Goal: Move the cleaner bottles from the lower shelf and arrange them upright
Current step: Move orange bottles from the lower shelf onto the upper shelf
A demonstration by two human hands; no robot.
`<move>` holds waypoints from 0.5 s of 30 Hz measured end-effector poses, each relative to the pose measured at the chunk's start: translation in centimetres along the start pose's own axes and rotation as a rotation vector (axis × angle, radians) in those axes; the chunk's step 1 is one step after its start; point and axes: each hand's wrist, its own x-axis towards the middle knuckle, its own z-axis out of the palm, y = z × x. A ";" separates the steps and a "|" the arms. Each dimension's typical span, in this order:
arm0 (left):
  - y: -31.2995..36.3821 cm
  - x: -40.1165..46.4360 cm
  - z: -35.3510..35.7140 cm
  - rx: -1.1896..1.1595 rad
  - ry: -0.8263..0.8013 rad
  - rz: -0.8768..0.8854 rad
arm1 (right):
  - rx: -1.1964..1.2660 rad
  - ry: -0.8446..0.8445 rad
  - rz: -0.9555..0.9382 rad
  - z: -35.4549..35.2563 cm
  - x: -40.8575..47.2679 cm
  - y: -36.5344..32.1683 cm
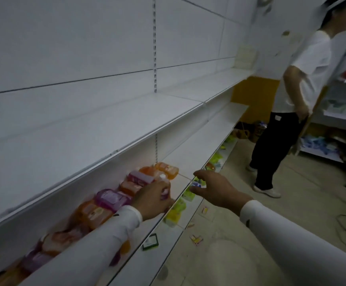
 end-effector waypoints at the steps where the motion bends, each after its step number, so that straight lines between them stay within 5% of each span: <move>1: 0.0 1.4 0.4 -0.015 0.015 -0.036 | 0.009 -0.011 -0.034 0.1 2.0 1.3; 15: -3.6 10.4 5.3 -0.126 0.151 -0.476 | 0.030 -0.365 -0.431 3.2 20.9 8.9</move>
